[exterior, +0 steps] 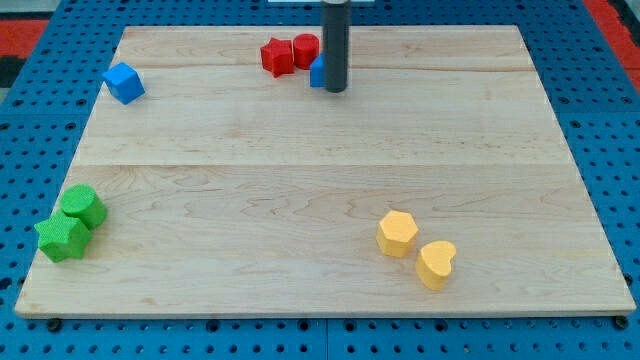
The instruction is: Push triangle to the bottom of red circle
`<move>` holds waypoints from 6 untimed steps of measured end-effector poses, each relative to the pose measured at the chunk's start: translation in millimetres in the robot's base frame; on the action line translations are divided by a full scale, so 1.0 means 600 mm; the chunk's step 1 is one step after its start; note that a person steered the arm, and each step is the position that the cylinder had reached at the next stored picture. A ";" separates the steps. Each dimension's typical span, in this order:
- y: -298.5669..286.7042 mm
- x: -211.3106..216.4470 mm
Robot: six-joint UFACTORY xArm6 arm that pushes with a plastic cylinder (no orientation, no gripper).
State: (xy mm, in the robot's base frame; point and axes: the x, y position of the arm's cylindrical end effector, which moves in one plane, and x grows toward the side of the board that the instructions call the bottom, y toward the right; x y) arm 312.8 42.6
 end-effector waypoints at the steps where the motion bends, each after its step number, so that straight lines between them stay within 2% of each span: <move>1: 0.075 -0.016; 2: -0.005 -0.040; 4: -0.058 -0.069; 5: -0.042 -0.063; 6: 0.072 0.032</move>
